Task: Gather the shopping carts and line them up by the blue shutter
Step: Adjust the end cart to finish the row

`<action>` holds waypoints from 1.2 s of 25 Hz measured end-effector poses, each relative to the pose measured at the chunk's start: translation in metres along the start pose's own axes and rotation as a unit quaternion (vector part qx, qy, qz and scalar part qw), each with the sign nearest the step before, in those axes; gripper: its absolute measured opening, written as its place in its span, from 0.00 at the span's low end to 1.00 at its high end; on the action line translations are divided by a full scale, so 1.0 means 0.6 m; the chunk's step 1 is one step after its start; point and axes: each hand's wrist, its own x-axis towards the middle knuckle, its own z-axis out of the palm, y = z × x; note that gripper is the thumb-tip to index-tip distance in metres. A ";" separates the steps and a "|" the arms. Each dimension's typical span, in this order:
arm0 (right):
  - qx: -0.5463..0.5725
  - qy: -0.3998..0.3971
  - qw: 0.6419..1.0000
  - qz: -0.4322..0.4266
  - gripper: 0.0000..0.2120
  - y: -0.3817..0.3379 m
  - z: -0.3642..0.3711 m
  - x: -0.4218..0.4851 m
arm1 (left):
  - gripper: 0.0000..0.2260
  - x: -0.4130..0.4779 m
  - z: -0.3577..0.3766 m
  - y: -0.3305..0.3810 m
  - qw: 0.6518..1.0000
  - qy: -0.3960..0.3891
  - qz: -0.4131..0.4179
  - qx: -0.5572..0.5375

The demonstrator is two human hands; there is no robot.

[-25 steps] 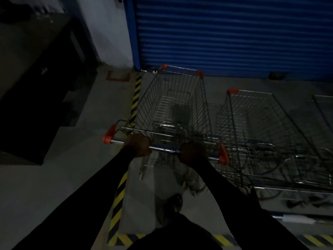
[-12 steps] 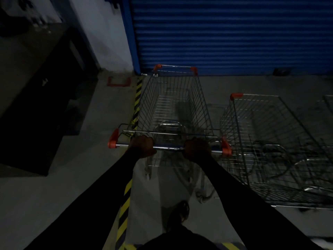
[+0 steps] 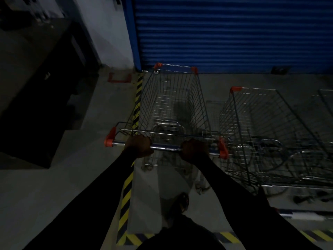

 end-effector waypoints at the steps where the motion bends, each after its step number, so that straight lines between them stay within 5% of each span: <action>1: 0.000 0.007 1.000 -0.001 0.17 -0.006 0.005 -0.012 | 0.18 -0.012 0.000 0.003 1.000 0.000 -0.003 -0.002; 24: 0.050 0.007 0.997 -0.057 0.17 -0.017 0.015 -0.229 | 0.16 -0.228 0.017 0.123 0.998 0.053 -0.040 0.018; 28: 0.100 0.067 0.989 -0.091 0.13 -0.007 0.038 -0.254 | 0.19 -0.251 0.034 0.136 0.997 0.011 -0.068 0.020; 30: 0.108 0.031 0.991 -0.070 0.16 -0.008 0.049 -0.262 | 0.21 -0.258 0.042 0.138 0.997 -0.002 -0.074 0.032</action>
